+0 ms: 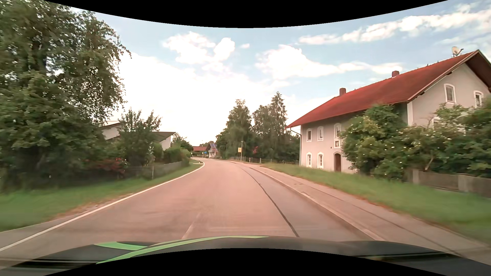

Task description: Follow the waypoints while adhering to traffic rules and regulations

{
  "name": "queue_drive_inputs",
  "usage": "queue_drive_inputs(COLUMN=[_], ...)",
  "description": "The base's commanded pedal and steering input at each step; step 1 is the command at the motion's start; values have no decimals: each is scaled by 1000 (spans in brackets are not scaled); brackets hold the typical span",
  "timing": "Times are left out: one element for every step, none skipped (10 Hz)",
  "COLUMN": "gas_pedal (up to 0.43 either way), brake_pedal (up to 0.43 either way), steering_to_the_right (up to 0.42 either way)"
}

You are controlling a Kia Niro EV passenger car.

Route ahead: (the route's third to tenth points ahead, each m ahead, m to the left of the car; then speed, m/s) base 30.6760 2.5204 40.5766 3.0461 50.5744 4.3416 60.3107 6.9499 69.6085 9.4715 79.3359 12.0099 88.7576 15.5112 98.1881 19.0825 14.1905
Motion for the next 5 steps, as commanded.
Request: queue_drive_inputs(gas_pedal=[0, 0, 0, 0, 0], brake_pedal=[0, 0, 0, 0, 0], steering_to_the_right=[-13, -13, -14, -14, -14])
